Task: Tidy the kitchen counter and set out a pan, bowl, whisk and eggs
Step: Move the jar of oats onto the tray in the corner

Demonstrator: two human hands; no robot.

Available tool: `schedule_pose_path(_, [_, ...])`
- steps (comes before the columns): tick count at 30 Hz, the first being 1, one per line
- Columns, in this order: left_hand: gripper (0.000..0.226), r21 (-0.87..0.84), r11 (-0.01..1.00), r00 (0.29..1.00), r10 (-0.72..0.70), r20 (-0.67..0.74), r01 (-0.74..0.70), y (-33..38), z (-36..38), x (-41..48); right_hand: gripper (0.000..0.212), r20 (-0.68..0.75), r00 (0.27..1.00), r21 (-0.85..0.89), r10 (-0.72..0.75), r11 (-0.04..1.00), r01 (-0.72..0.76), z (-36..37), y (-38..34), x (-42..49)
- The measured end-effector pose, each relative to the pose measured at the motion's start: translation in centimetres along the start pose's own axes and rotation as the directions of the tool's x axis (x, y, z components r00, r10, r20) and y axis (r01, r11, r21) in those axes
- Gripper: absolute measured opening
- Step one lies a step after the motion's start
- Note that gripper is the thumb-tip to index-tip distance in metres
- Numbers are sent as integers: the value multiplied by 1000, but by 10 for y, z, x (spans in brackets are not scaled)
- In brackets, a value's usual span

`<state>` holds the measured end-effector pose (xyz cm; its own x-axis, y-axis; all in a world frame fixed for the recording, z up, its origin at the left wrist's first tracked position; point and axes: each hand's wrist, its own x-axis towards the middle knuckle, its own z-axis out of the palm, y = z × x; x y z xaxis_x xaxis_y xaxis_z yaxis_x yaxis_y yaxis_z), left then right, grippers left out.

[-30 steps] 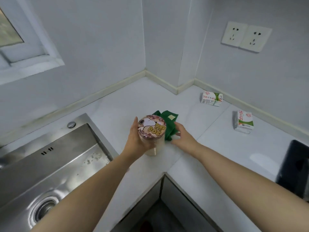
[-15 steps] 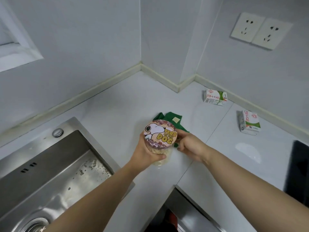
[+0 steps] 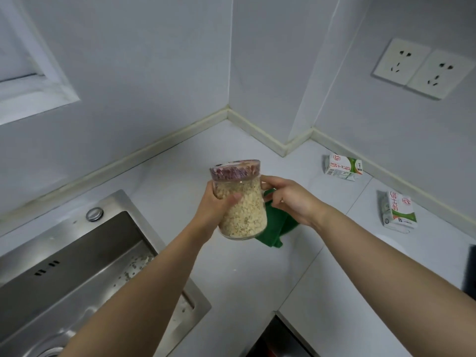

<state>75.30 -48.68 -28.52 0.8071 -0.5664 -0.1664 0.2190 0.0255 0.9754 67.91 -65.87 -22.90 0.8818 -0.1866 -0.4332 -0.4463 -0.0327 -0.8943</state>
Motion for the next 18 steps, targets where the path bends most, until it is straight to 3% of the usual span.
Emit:
schedule_pose_path(5, [85, -118, 991, 995, -50, 90, 60, -1, -12, 15, 67, 50, 998, 3, -47, 999, 47, -7, 2, 14])
schedule_pose_path(7, [98, -132, 989, 993, -60, 104, 73, 2, -16, 20, 63, -27, 997, -244, -73, 968, 64, -9, 11, 25])
schedule_pose_path(8, [104, -135, 988, 991, -59, 117, 75, 2, -18, 23, 65, -52, 996, -488, -77, 872, 42, -10, 20, 32])
schedule_pose_path(10, [106, -135, 988, 990, -56, 128, 73, 2, -23, 28, 80, -10, 1000, -867, -9, 498, -4, -8, 39, 42])
schedule_pose_path(11, [102, -132, 989, 990, -56, 130, 73, 2, -25, 30, 90, 19, 998, -942, 61, 335, -3, -5, 47, 45])
schedule_pose_path(13, [97, -128, 989, 991, -63, 121, 79, 2, -29, 33, 101, 64, 988, -990, 141, 136, 45, 4, 65, 53])
schedule_pose_path(15, [89, -135, 987, 991, -70, 118, 86, -2, -31, 34, 100, 75, 993, -996, 94, 47, 71, 9, 75, 59])
schedule_pose_path(18, [89, -149, 983, 989, -90, 117, 107, -5, -31, 35, 85, 60, 998, -995, 5, 80, 59, 7, 76, 66])
